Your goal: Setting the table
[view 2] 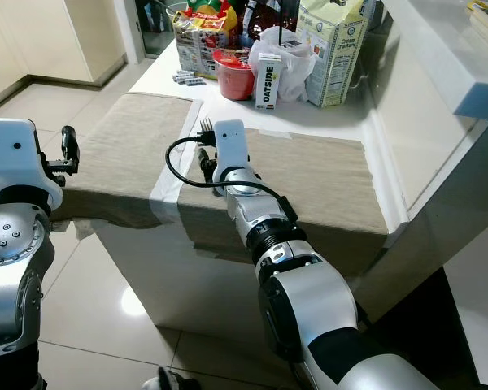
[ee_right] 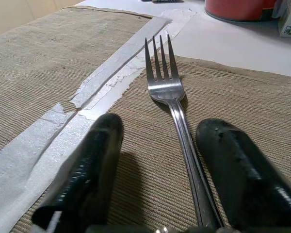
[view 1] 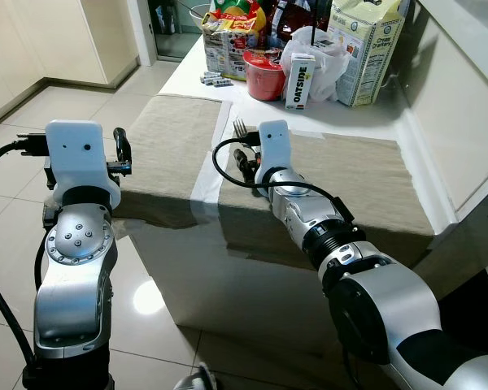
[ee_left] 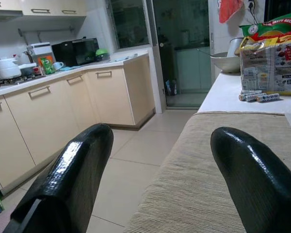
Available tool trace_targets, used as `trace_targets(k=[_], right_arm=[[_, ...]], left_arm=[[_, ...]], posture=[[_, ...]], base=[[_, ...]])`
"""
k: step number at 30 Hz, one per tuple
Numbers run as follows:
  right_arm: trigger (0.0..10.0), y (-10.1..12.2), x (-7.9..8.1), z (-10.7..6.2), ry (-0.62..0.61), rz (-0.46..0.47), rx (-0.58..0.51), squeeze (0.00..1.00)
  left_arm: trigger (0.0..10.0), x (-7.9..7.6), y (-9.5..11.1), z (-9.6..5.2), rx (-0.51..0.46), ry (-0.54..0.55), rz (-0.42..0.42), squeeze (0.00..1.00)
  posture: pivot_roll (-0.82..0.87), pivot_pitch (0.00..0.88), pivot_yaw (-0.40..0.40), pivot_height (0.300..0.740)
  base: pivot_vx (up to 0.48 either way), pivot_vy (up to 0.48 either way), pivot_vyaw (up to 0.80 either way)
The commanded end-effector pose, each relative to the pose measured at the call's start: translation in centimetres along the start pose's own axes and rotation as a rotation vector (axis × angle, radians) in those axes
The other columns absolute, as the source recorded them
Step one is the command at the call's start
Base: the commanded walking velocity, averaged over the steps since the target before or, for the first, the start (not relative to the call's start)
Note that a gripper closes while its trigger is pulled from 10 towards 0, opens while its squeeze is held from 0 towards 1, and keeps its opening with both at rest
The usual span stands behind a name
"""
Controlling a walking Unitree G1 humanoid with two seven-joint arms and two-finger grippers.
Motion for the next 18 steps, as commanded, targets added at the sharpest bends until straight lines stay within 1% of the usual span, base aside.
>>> trace_targets(k=[1,18], right_arm=[[0.0,-5.0,0.75,-0.73,0.036,0.016,0.184,0.0],[0.0,-5.0,0.75,-0.73,0.036,0.016,0.184,0.0]], left_arm=[[10.0,0.01,0.32,0.06,-0.01,0.0,0.001,0.0],[10.0,0.01,0.32,0.06,-0.01,0.0,0.001,0.0]], posture=[[0.14,0.063,0.017,0.74],[0.14,0.063,0.017,0.74]], base=[[0.0,0.0,0.0],[0.0,0.0,0.0]])
Point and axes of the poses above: a point about 5 cm out from each wrist's last joint towards the gripper, its own z axis pointing out of the wrist towards the gripper, its own y axis along the axis of the wrist's last joint, x = y × z, the point moved 2 cm from there along z, pointing out of the wrist towards the gripper, and after that the axes turned 9 degrees about -z, right-handed, at the moved point
